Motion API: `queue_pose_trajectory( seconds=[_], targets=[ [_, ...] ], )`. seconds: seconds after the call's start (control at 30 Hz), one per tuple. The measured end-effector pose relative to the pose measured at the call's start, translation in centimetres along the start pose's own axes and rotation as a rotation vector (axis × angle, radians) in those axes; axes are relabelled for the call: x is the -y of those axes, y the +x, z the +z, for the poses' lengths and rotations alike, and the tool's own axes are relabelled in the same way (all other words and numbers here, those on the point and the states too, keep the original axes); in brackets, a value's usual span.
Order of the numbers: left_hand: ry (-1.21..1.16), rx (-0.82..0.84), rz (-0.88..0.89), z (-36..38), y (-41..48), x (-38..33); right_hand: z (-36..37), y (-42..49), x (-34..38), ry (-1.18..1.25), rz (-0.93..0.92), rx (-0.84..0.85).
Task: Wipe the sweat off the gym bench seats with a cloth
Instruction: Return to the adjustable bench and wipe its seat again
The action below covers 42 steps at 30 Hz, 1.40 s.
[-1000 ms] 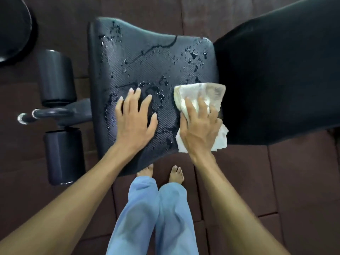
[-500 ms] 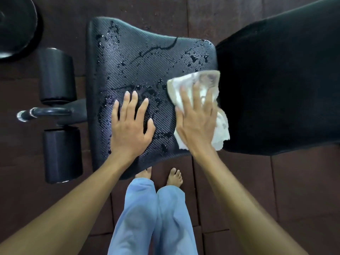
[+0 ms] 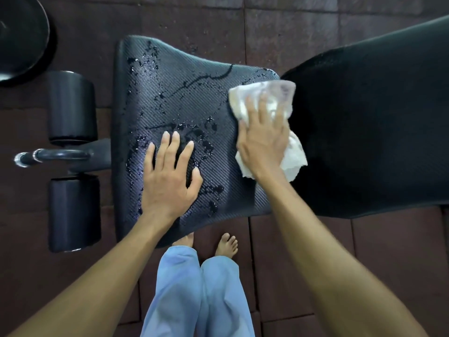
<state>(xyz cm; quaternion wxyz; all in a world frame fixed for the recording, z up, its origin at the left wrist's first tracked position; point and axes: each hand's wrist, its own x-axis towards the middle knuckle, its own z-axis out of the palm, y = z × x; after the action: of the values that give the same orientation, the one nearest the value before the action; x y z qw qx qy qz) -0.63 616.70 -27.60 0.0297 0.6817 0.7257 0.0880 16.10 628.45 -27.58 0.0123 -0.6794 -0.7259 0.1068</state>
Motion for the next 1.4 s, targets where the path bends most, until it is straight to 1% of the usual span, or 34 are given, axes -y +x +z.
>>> queue_pose_trajectory(
  seconds=[0.07, 0.13, 0.17, 0.27, 0.3, 0.37, 0.47, 0.5, 0.53, 0.57, 0.63, 0.77, 0.8, 0.83, 0.87, 0.9, 0.97, 1.0, 1.03, 1.07, 1.17, 1.23, 1.3, 1.33, 1.4],
  targets=[
    [0.000, -0.006, 0.001, 0.0, 0.0, 0.0, 0.5, -2.6, 1.9, -0.034, -0.143, -0.006],
    [-0.011, -0.015, -0.001, 0.1, -0.1, 0.1, 0.7, -6.3, 1.0, -0.063, -0.308, 0.009],
    [-0.017, -0.020, -0.003, 0.1, 0.0, 0.1, 0.6, -7.6, -0.1, -0.055, -0.358, -0.001],
    [-0.026, -0.036, -0.011, 0.0, 0.0, 0.0, 0.2, -8.5, -3.7, -0.053, -0.413, -0.069],
    [-0.022, -0.042, -0.011, -0.1, 0.0, 0.0, 0.2, -7.5, -4.4, -0.069, -0.409, -0.060],
    [-0.012, -0.034, -0.010, 0.0, 0.1, 0.0, 0.3, -4.0, -4.7, -0.052, -0.299, -0.040],
    [0.012, -0.006, -0.024, 0.2, 0.0, 0.1, -0.1, 2.1, -1.3, 0.028, 0.000, -0.014],
    [0.020, 0.002, -0.025, 0.2, 0.0, 0.1, -0.1, 3.5, 0.2, 0.026, 0.061, 0.001],
    [0.028, 0.009, -0.024, 0.2, 0.0, 0.1, 0.0, 4.3, 1.6, 0.012, 0.074, 0.012],
    [0.035, 0.012, -0.023, 0.2, 0.1, 0.1, 0.1, 4.4, 2.5, -0.002, 0.037, 0.017],
    [0.039, 0.013, -0.021, 0.1, 0.2, 0.1, 0.2, 2.6, 2.5, -0.017, -0.104, -0.011],
    [0.025, 0.006, -0.022, 0.2, 0.2, 0.1, 0.5, -1.1, -3.4, -0.041, -0.450, -0.025],
    [0.029, 0.006, -0.021, 0.1, 0.1, 0.1, 0.6, -0.5, -4.9, -0.072, -0.503, -0.032],
    [0.031, 0.007, -0.020, 0.1, 0.0, 0.2, 0.5, 0.6, -5.9, -0.109, -0.516, -0.027],
    [0.030, 0.007, -0.017, 0.1, 0.0, 0.1, 0.2, 2.0, -6.4, -0.134, -0.465, -0.010],
    [0.032, 0.009, -0.015, 0.1, 0.1, 0.1, -0.1, 3.7, -6.0, -0.108, -0.348, 0.011],
    [0.034, 0.025, -0.018, 0.0, 0.1, 0.1, -0.8, 7.2, -3.7, 0.046, -0.009, 0.047],
    [0.033, 0.035, -0.022, 0.0, 0.1, 0.1, -1.1, 8.5, -2.0, 0.093, 0.102, 0.043],
    [0.034, 0.044, -0.023, 0.0, 0.1, 0.1, -1.3, 9.2, 0.0, 0.084, 0.137, 0.029],
    [0.037, 0.052, -0.020, -0.1, 0.1, 0.1, -1.3, 9.4, 1.6, 0.050, 0.103, 0.029],
    [0.031, 0.062, -0.022, -0.2, 0.1, 0.0, -0.8, 6.7, 4.2, -0.024, -0.144, 0.058],
    [0.018, 0.065, -0.023, -0.4, 0.1, 0.0, -0.5, 3.4, 3.0, -0.056, -0.298, 0.063],
    [0.009, 0.068, -0.025, -0.4, 0.2, 0.0, -0.3, 1.0, 0.0, -0.057, -0.412, 0.055],
    [0.007, 0.066, -0.026, -0.4, 0.2, 0.0, -0.3, 0.6, -1.5, -0.086, -0.442, 0.040],
    [0.006, 0.065, -0.030, -0.4, 0.2, 0.0, -0.7, 1.8, -3.9, -0.140, -0.407, -0.011]
  ],
)
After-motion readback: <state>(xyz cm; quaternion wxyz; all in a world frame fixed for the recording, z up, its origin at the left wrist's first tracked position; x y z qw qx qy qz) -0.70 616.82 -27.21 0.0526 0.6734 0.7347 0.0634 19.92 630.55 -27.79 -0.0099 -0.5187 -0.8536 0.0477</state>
